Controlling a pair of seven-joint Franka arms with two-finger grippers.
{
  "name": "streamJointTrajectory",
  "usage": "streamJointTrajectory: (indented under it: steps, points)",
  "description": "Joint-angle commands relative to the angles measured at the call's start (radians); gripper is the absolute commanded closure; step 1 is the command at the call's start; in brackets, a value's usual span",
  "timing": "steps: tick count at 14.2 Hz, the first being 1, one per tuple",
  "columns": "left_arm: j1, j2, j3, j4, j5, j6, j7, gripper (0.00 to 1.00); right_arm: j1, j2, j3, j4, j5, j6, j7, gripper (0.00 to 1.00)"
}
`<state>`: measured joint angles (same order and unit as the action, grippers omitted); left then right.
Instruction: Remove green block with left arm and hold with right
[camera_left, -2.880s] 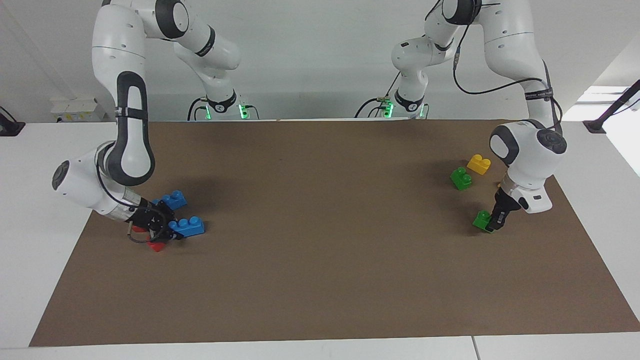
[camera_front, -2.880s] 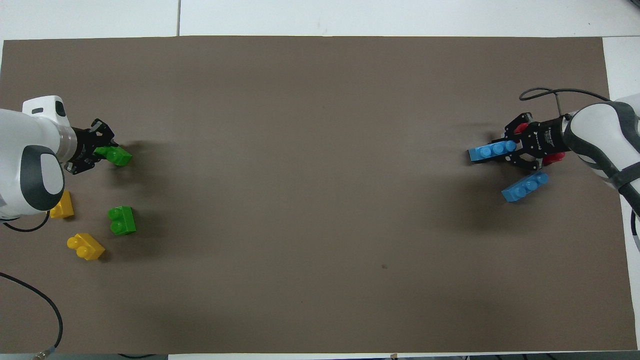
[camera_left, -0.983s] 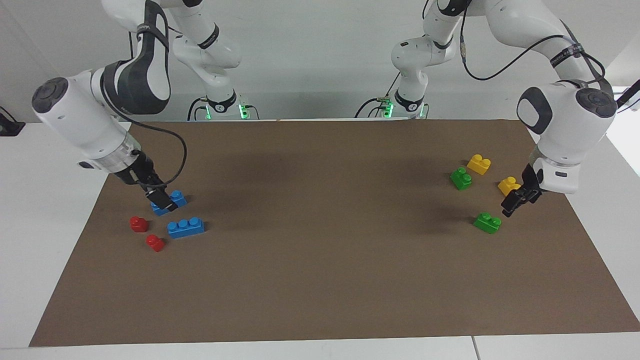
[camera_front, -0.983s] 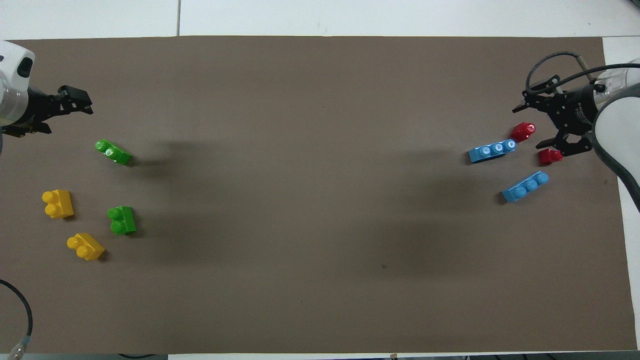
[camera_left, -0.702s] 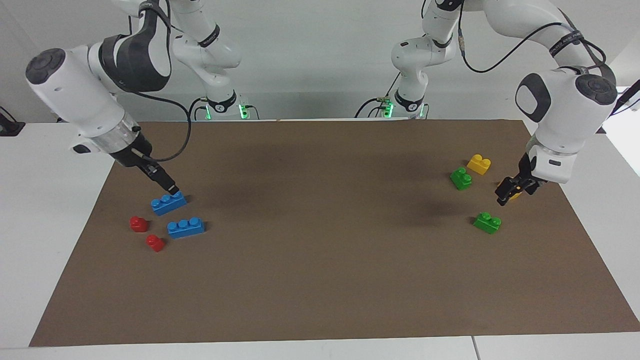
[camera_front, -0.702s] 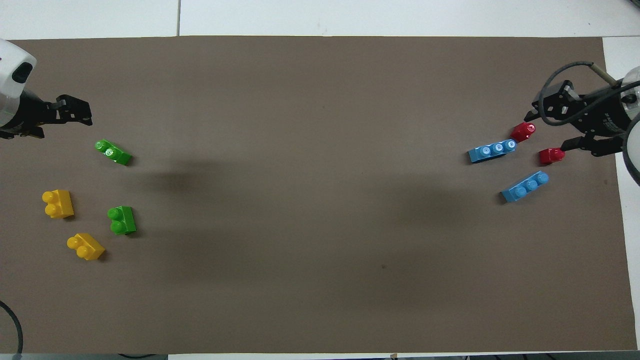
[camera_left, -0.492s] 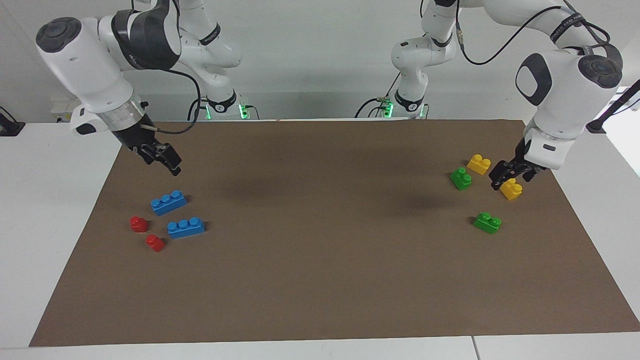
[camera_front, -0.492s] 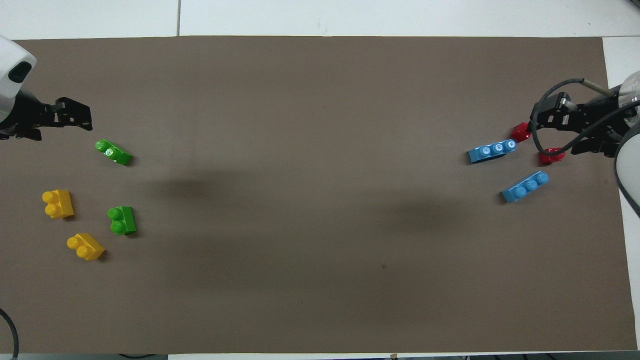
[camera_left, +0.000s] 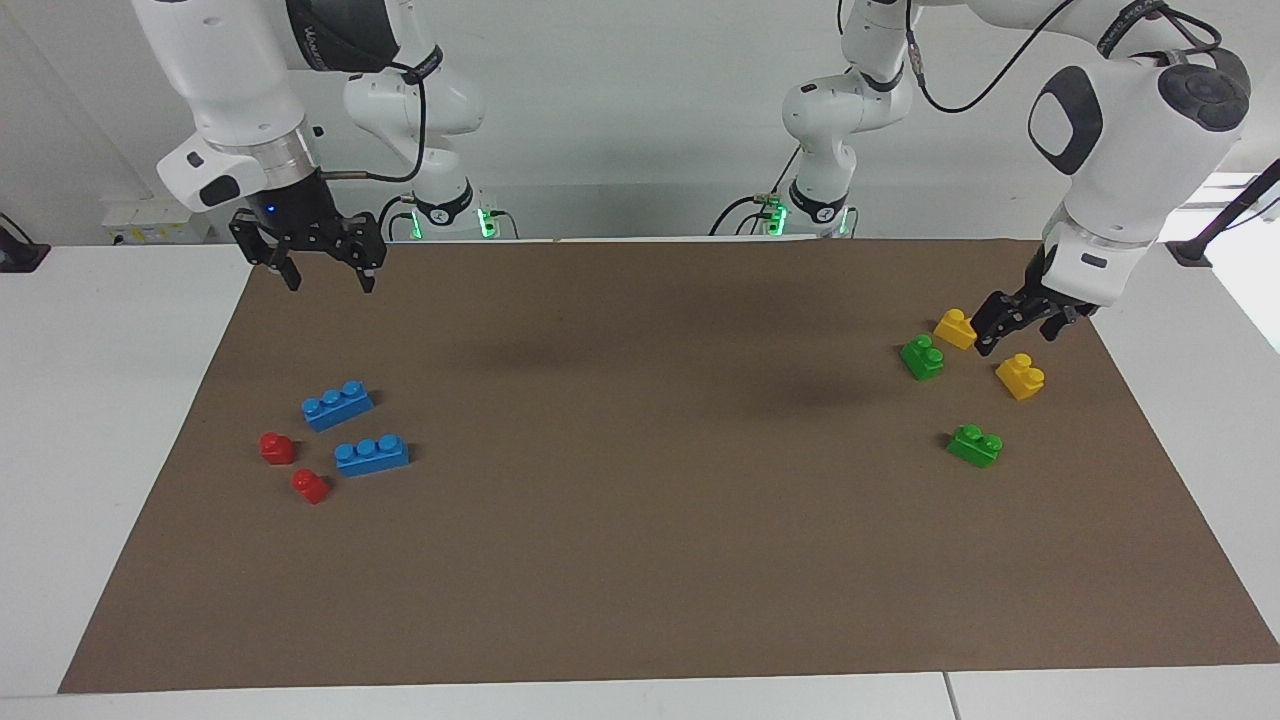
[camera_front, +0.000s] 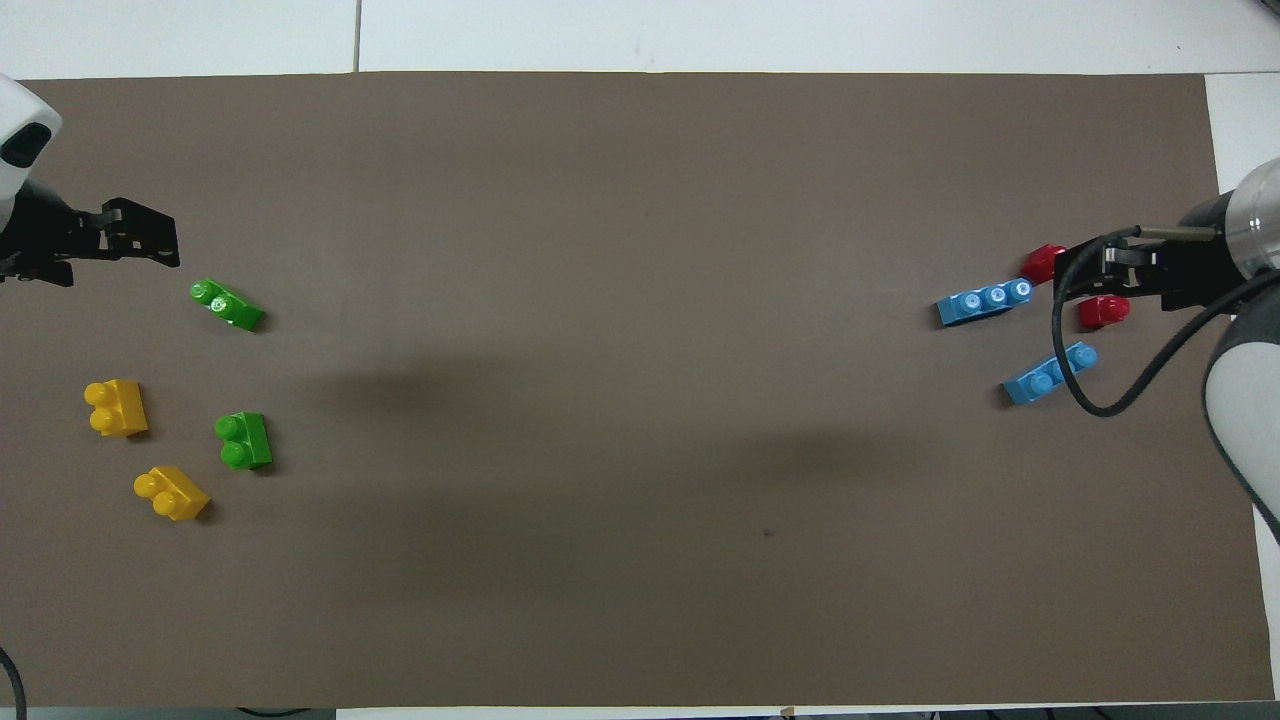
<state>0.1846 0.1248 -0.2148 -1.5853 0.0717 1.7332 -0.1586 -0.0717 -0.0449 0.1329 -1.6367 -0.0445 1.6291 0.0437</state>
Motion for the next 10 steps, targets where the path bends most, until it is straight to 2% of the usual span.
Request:
streamJointTrajectory:
  steps: [1, 7, 10]
  points:
    - [-0.019, -0.028, 0.006, -0.002, -0.015, -0.040, 0.014, 0.00, -0.008, 0.007, 0.001, 0.029, -0.012, -0.038, -0.086, 0.04]
    - [-0.068, -0.097, 0.031, -0.021, -0.027, -0.110, 0.014, 0.00, -0.019, 0.010, -0.001, 0.031, -0.006, -0.045, -0.088, 0.03]
    - [-0.103, -0.193, 0.078, -0.129, -0.073, -0.087, 0.011, 0.00, -0.019, 0.008, -0.001, 0.031, 0.002, -0.064, -0.084, 0.03]
